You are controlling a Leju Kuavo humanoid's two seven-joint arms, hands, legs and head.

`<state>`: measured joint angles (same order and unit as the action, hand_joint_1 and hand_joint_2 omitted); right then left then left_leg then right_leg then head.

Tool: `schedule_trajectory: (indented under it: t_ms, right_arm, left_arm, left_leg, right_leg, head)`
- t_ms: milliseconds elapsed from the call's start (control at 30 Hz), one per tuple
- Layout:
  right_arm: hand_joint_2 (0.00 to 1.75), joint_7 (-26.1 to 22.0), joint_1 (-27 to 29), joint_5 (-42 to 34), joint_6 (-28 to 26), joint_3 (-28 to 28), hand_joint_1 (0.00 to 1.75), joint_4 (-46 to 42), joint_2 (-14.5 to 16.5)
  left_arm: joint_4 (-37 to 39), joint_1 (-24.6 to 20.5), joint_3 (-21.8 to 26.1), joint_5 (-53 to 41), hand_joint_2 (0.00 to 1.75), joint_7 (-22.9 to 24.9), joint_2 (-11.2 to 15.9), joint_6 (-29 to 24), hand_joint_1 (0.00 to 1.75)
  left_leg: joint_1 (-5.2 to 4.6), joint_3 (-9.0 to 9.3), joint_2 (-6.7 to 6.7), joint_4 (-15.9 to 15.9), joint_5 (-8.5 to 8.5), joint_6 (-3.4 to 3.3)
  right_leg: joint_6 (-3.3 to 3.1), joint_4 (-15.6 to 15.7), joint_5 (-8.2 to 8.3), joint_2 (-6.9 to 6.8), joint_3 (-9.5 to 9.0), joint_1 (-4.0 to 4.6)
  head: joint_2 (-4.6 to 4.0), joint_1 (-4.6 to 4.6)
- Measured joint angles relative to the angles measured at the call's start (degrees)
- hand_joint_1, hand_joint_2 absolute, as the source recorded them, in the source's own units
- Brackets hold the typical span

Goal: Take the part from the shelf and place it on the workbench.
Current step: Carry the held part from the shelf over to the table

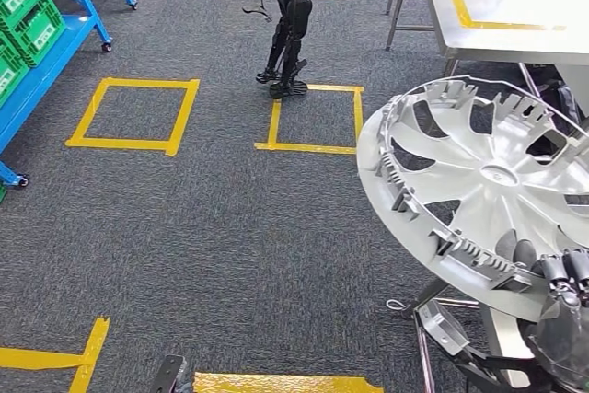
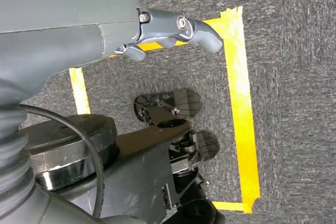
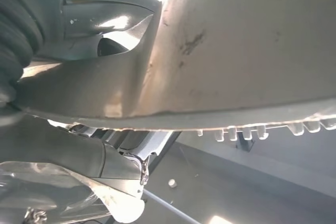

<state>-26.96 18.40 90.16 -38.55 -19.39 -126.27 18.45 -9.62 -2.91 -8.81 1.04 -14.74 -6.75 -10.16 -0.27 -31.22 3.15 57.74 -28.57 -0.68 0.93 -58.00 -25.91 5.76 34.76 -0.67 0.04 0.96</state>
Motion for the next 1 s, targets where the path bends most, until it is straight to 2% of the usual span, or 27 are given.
schedule_trajectory:
  t_ms: [1000]
  right_arm:
    - [1.75, 0.18, -0.02, 0.0, -0.01, -0.23, 1.75, 0.0, 0.0]
  left_arm:
    - [0.0, 0.02, 0.0, -0.42, 1.75, 0.68, 0.0, 0.01, 0.0]
  left_leg:
    - [0.1, 0.0, 0.0, -0.01, 0.02, 0.04]
  right_leg:
    - [-0.01, -0.1, 0.0, 0.0, 0.03, 0.06]
  head:
    - [0.0, 0.0]
